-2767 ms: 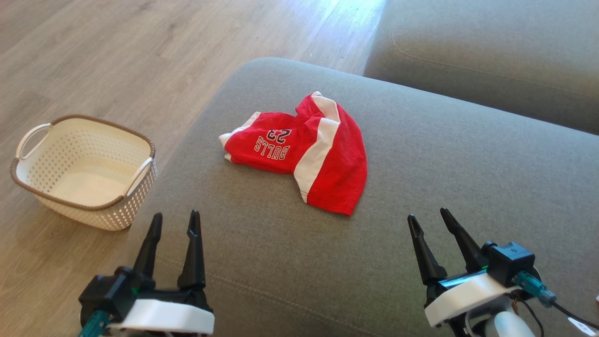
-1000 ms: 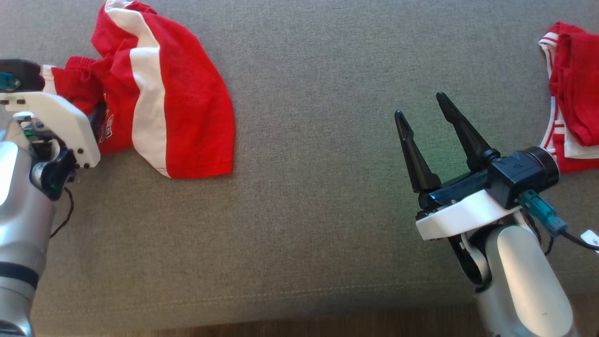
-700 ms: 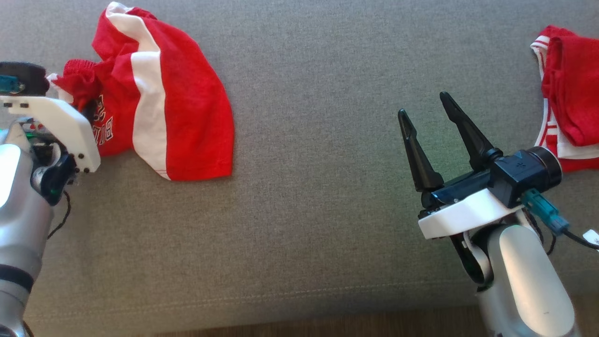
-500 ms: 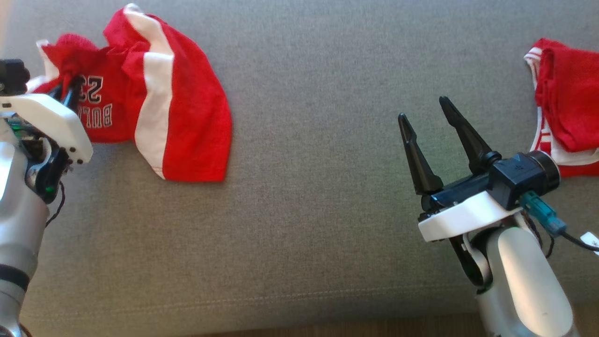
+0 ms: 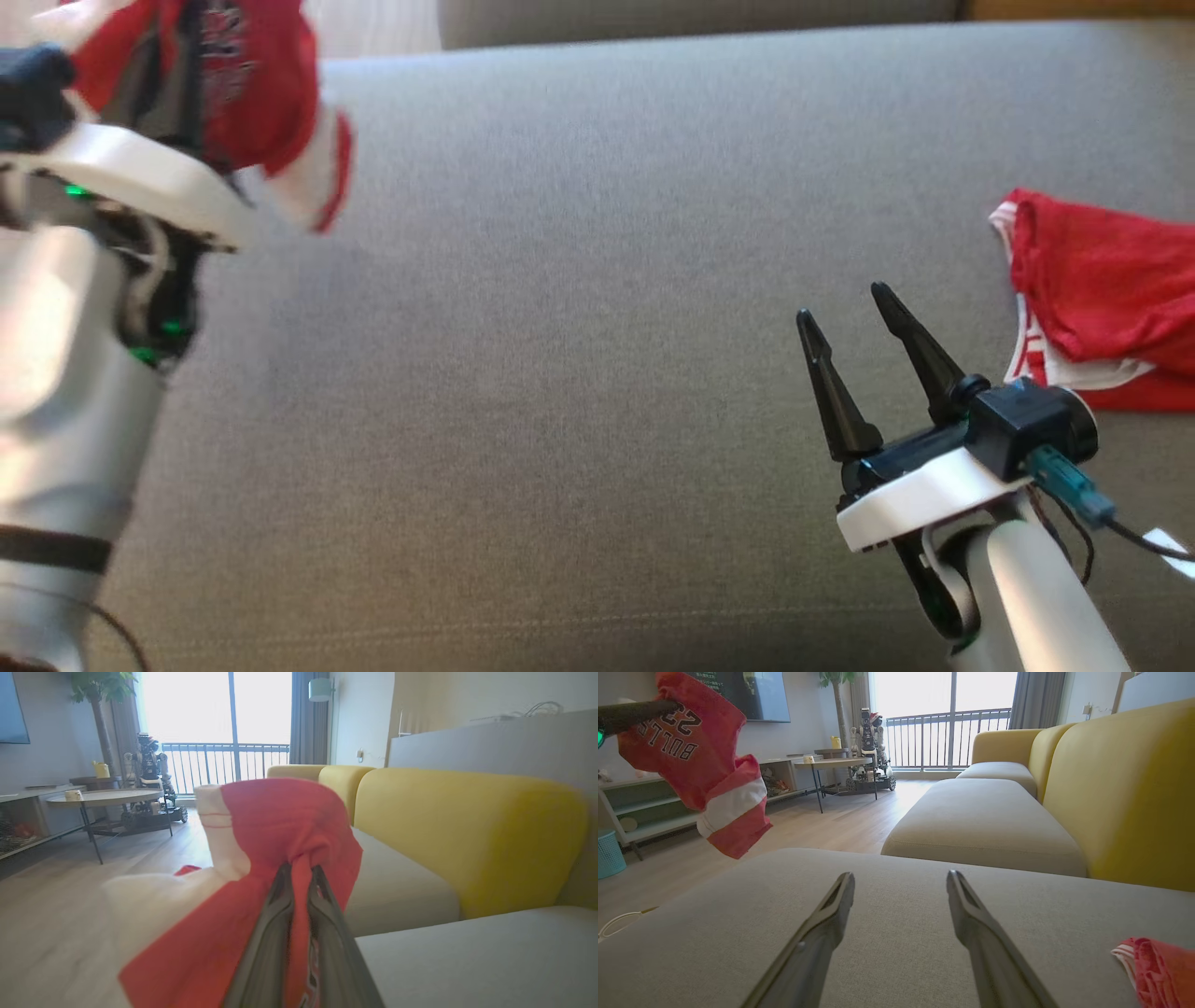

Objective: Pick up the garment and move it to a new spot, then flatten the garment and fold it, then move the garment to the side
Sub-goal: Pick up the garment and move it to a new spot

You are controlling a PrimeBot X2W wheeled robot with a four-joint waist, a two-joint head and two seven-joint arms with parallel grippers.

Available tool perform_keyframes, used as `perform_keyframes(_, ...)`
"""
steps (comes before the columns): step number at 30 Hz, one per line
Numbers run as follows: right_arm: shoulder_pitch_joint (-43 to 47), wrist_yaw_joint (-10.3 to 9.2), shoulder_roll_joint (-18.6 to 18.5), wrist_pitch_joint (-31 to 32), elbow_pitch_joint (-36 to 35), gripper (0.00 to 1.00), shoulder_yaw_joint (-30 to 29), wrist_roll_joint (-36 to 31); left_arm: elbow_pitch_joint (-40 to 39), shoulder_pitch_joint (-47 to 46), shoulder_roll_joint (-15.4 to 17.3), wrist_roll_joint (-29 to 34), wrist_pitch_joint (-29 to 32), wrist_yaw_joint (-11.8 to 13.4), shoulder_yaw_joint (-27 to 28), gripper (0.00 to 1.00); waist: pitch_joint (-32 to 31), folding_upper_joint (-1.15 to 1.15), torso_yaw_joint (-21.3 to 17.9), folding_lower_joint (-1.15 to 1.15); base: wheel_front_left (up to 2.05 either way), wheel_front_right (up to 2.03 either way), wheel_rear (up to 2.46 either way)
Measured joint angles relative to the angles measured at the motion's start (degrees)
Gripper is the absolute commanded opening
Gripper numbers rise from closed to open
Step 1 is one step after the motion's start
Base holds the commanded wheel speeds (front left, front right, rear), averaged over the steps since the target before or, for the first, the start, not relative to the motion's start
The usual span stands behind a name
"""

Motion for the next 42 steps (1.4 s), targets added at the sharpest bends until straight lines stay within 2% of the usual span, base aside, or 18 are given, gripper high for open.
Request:
perform_keyframes(3, 1.26, 0.0, 0.01, 0.01, 0.01, 1.0, -0.01, 0.45, -9.58, 4.1, -2.5, -0.64, 0.44, 2.03, -0.25, 0.0, -3.19, 0.0, -0.42, 0.0, 0.0, 0.0, 0.0)
perform_keyframes(8, 1.41, 0.0, 0.02, 0.02, -0.36, 1.0, 0.25, 0.66, -19.59, 9.04, -4.74, -2.19, 3.12, 5.11, -1.69, 0.0, -4.85, 0.0, -3.04, 0.0, 0.0, 0.0, 0.0)
perform_keyframes(12, 1.65, 0.0, 0.02, 0.09, -1.14, 1.0, 0.38, 1.01, -25.07, 10.9, -7.69, -4.71, 5.37, 5.84, -3.3, 0.0, -5.16, 0.0, -5.68, 0.0, 0.0, 0.0, 0.0)
perform_keyframes(16, 1.71, 0.0, 0.02, 0.1, -1.7, 1.0, 0.57, 1.33, -25.72, 11.18, -8.76, -4.46, 6.16, 7.08, -4.61, 0.0, -4.69, 0.0, -8.45, 0.0, 0.0, 0.0, 0.0)
perform_keyframes(21, 1.6, -0.01, 0.02, 0.08, -2.11, 1.0, 0.81, 1.55, -23.88, 10.88, -12.29, -7.69, 6.01, 8.33, -3.13, 0.0, -3.28, 0.0, -11.6, 0.0, 0.0, 0.0, 0.0)
perform_keyframes(27, 1.22, -0.01, 0.02, -0.51, -1.97, 1.0, -0.12, 1.55, -17.84, 8.6, -15.74, -8.12, 1.23, 11.69, 1.44, 0.0, -1.47, 0.0, -14.12, 0.0, 0.0, 0.0, 0.0)
perform_keyframes(30, 0.82, -0.01, 0.02, -0.51, -1.82, 1.0, 0.11, 1.37, -13.22, 8.66, -17.56, -6.26, 0.01, 13.02, 0.97, 0.0, -1.16, 0.0, -14.56, 0.0, 0.0, 0.0, 0.0)
perform_keyframes(31, 0.82, 0.0, 0.03, -0.52, -1.71, 1.0, 0.32, 1.3, -11.62, 8.99, -18.05, -5.19, 0.01, 13.4, -0.34, 0.47, -1.2, 0.0, -14.62, 0.0, 0.0, 0.0, 0.0)
perform_keyframes(32, 0.82, 0.0, 0.03, -0.51, -1.57, 1.0, 0.41, 1.29, -10.14, 9.56, -18.7, -4.38, 0.01, 13.45, -1.66, 1.0, -1.28, 0.0, -14.62, 0.0, 0.0, 0.0, 0.0)
perform_keyframes(38, 0.82, -0.01, 0.02, -0.51, -1.43, 1.0, -1.12, 0.86, -6.91, 14.77, -21.53, -3.79, 0.01, 11.59, -9.05, 1.0, -1.89, 0.0, -13.49, 0.0, 0.0, 0.0, 0.0)
perform_keyframes(42, 0.83, 0.0, 0.02, -0.49, -1.85, 1.0, -1.3, 0.86, -8.68, 15.61, -21.32, -3.26, -0.15, 11.32, -8.89, 1.0, -2.49, 0.0, -11.94, 0.0, 0.0, 0.0, 0.0)
